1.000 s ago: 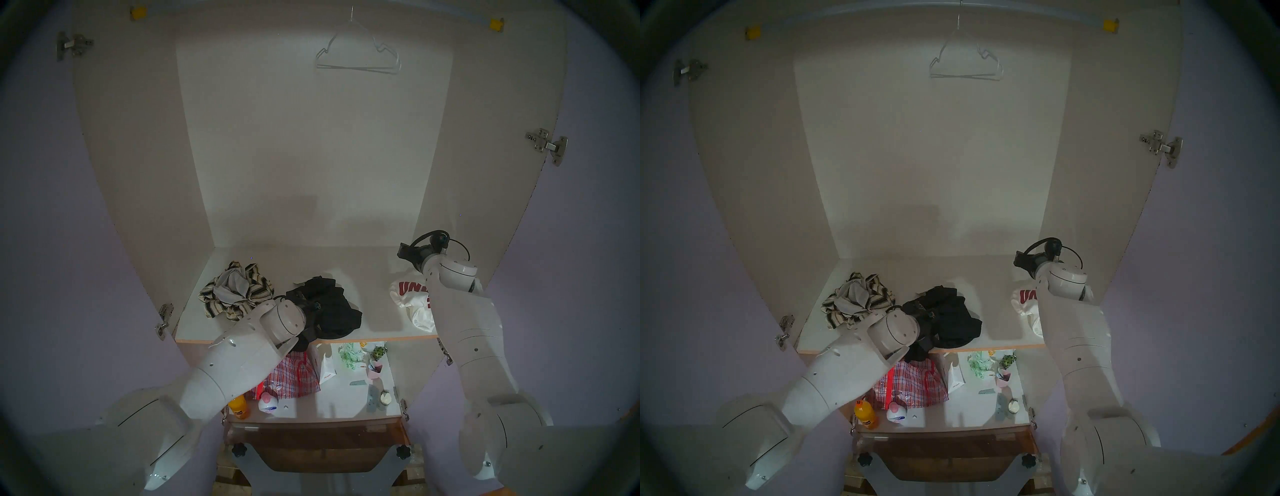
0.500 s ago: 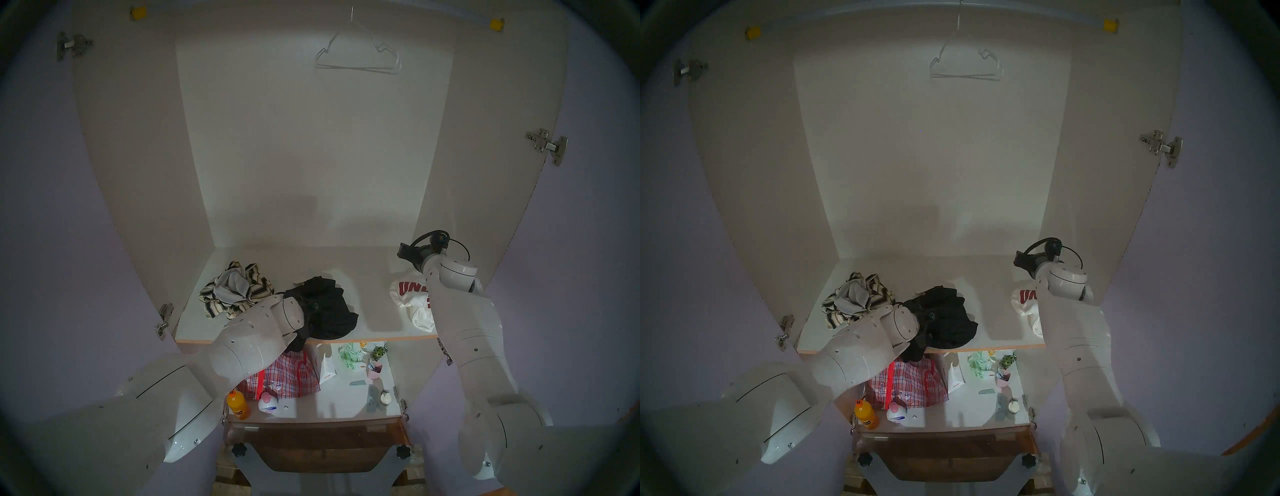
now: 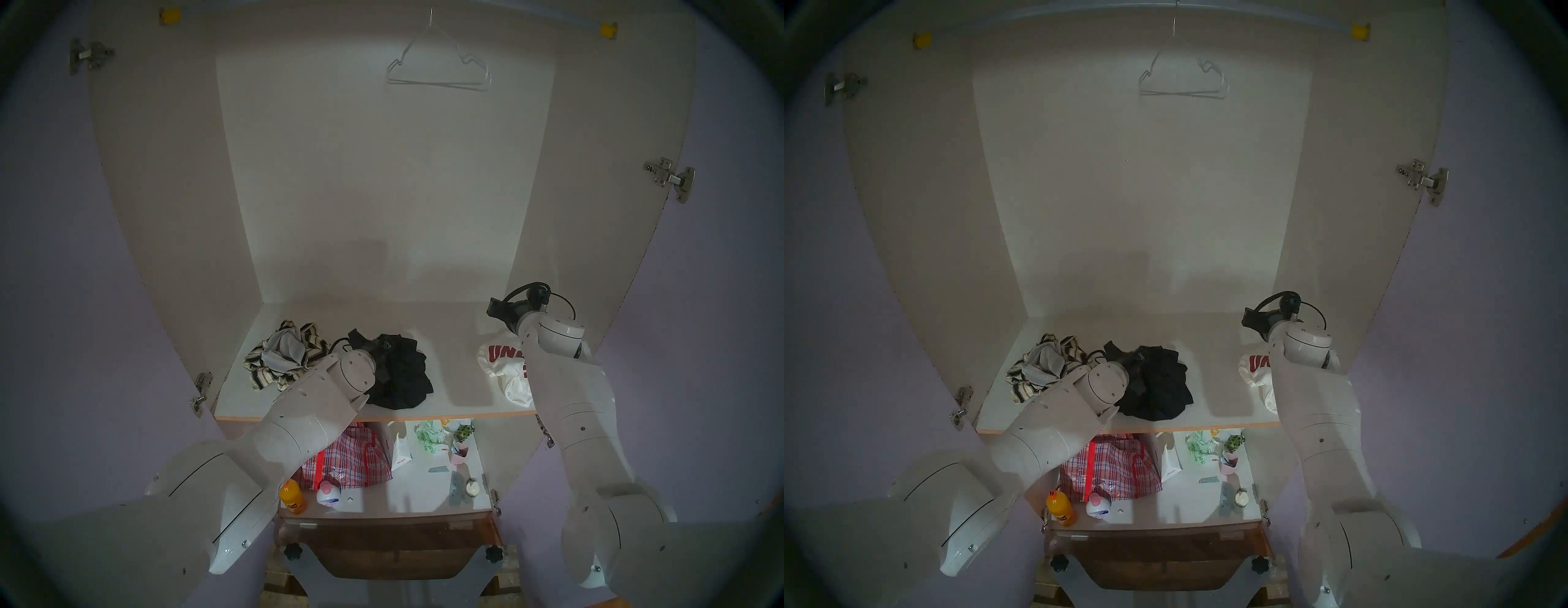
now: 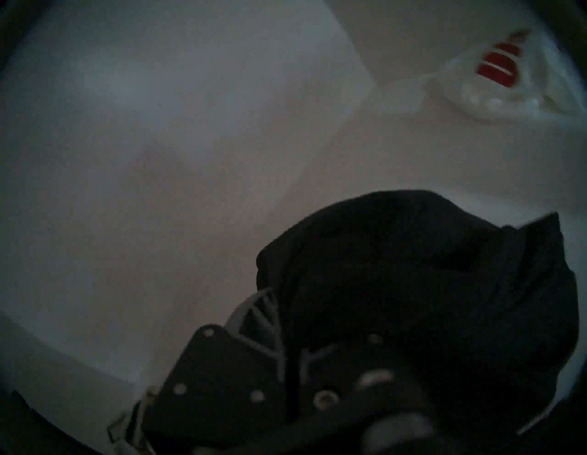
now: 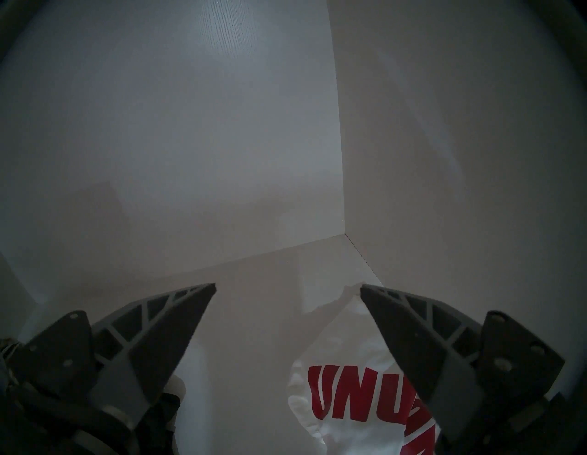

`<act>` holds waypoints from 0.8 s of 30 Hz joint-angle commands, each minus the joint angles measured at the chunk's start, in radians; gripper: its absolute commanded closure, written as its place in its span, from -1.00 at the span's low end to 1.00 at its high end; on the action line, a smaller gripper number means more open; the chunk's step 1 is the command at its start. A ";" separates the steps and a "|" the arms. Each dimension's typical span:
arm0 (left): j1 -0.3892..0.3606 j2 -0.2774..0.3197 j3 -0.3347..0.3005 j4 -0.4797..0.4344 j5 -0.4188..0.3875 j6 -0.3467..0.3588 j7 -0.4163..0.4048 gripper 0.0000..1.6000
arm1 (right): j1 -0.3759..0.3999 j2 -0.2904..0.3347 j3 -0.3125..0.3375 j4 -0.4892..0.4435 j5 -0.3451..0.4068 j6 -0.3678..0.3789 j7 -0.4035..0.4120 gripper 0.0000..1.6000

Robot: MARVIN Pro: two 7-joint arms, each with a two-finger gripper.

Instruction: Sort tops into two piles: light colors and dark colors

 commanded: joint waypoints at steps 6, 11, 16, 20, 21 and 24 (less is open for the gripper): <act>-0.025 -0.029 -0.127 -0.083 0.008 -0.039 0.301 1.00 | 0.025 -0.001 0.002 -0.027 0.001 -0.015 0.003 -1.00; -0.020 -0.004 -0.175 -0.098 0.036 -0.025 0.438 1.00 | 0.025 -0.001 0.002 -0.028 0.001 -0.017 0.004 -1.00; -0.020 0.029 -0.201 -0.106 0.040 -0.009 0.528 1.00 | 0.024 -0.001 0.003 -0.029 0.001 -0.017 0.004 -1.00; -0.027 0.068 -0.221 -0.115 0.034 0.003 0.592 1.00 | 0.025 -0.002 0.003 -0.028 0.000 -0.017 0.004 -1.00; -0.027 0.079 -0.224 -0.118 0.036 0.009 0.606 1.00 | 0.025 -0.002 0.003 -0.029 0.000 -0.017 0.005 -1.00; -0.030 0.102 -0.245 -0.129 0.024 0.006 0.625 1.00 | 0.025 -0.002 0.004 -0.028 -0.001 -0.016 0.005 -1.00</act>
